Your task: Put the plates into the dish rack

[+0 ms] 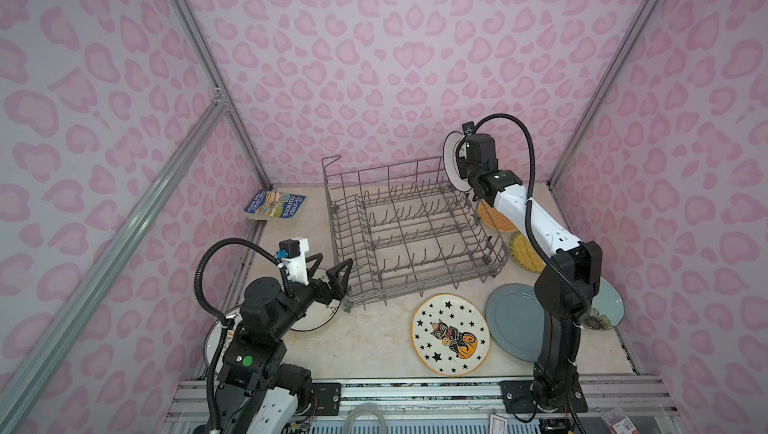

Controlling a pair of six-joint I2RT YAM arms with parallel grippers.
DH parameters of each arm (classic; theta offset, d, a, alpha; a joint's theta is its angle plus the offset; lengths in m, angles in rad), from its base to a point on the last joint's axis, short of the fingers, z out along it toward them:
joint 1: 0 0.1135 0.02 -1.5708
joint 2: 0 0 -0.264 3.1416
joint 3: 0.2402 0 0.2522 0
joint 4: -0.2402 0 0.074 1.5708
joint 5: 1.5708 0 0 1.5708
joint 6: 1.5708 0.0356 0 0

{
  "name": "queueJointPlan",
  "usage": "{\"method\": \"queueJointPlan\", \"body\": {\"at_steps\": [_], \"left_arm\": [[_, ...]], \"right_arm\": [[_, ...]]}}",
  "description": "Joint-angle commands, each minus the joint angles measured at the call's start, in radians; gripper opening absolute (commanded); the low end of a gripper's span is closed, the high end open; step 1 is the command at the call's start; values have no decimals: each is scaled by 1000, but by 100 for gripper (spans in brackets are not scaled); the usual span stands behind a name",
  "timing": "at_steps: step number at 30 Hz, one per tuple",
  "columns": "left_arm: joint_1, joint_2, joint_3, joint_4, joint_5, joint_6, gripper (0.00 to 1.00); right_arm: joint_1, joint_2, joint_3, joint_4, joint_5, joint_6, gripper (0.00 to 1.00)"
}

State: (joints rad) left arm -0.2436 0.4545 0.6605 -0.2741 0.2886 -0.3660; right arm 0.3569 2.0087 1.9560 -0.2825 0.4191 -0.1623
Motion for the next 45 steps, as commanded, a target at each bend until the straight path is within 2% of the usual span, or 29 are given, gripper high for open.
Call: {"method": "queueJointPlan", "body": {"at_steps": [1,19,30,38,45], "left_arm": [[4,4,-1,42,15,2,97],[10,1,-5,47,21,-2,97],[18,-28,-11,42,28,-5,97],[18,-44,-12,41,29,-7,97],[17,-53,-16,45,35,-11,97]], "right_arm": [[-7,22,9,32,12,-9,0],[-6,68,-6,-3,-3,61,0],[19,23,-133,36,29,60,0],[70,13,-214,70,121,72,0],[85,21,-215,34,92,108,0]]}}
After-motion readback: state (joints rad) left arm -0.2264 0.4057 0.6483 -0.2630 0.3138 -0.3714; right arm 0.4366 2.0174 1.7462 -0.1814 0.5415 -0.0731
